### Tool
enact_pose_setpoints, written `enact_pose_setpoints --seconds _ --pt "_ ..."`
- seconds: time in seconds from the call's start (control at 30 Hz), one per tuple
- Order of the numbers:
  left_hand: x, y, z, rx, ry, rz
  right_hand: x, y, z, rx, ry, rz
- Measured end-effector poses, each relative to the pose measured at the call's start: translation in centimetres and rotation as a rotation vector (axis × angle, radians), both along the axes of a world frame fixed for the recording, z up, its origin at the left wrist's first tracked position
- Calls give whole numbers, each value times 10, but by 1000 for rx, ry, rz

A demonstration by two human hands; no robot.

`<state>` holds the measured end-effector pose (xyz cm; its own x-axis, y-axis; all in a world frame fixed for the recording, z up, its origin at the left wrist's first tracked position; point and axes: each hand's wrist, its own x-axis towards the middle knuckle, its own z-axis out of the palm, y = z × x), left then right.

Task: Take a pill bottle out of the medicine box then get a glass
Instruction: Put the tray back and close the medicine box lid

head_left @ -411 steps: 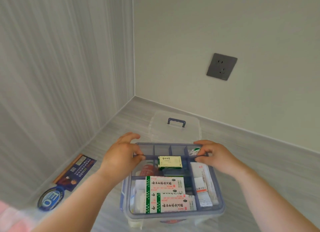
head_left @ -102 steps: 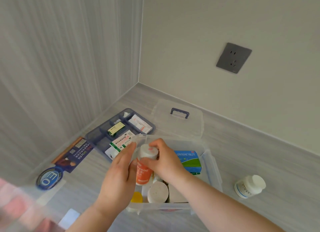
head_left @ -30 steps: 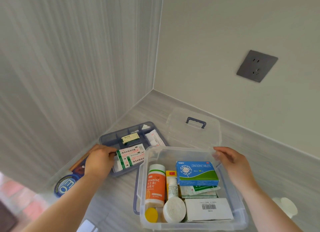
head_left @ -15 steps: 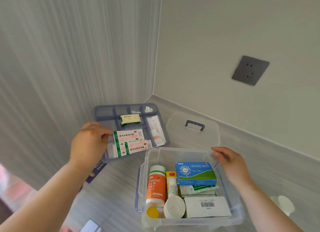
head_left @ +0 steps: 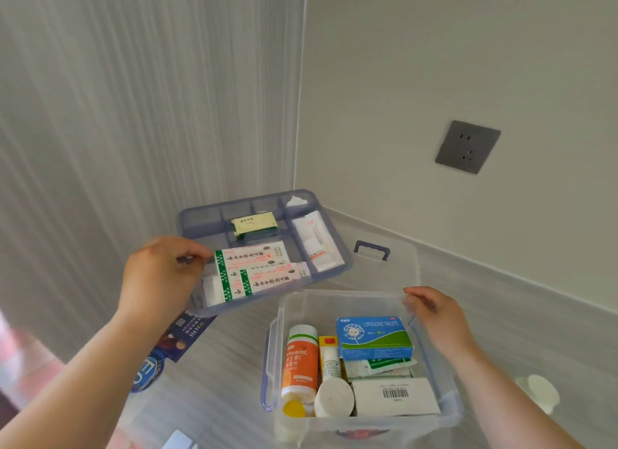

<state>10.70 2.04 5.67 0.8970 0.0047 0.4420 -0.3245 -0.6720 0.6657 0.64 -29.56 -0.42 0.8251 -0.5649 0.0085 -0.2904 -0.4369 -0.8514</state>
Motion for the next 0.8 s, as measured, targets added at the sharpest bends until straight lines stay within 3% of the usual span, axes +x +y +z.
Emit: enact_pose_setpoints --seconds 0.1,0.3,0.5,0.8 --pt "-25 -18 1 -14 11 -111 -4 1 4 69 -50 -54" --pt "-64 -53 -22 92 104 -390 -21 8 19 394 -161 -45" --pt "-76 -67 -40 70 180 -435 -39 6 10 307 -73 8" --pt "-77 -68 -55 56 139 -417 -39 13 2 178 -53 97"
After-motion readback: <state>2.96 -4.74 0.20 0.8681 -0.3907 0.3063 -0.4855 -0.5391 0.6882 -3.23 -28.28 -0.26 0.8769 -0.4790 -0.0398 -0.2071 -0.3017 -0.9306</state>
